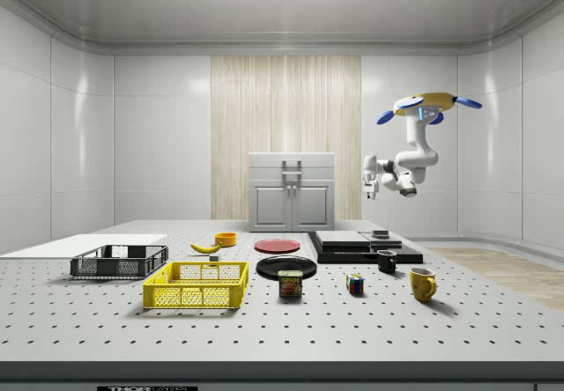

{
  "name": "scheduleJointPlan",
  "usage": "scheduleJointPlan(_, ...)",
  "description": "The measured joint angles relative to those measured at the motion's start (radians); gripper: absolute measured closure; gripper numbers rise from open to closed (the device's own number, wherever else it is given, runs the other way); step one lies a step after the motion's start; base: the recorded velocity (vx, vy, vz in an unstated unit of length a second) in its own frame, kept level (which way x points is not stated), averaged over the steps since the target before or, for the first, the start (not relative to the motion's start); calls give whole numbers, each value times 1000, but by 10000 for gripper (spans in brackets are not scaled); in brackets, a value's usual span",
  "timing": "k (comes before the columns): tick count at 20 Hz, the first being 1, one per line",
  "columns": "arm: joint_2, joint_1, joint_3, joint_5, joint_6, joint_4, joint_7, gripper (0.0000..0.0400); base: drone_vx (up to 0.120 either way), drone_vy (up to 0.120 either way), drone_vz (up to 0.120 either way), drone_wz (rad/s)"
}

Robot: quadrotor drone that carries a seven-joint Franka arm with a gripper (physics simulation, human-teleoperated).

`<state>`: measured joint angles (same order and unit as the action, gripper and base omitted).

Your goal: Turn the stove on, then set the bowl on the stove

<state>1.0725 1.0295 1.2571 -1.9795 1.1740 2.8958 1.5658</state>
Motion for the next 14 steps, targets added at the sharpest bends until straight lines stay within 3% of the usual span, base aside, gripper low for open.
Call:
scheduleJointPlan(6, 34, 22, 16, 13, 22, -2, 18, 0, -113, 0, -120, 0)
scheduleJointPlan(14, 76, 41, 31, 34, 57, -4, 35, 0, 0, 0, -120, 0)
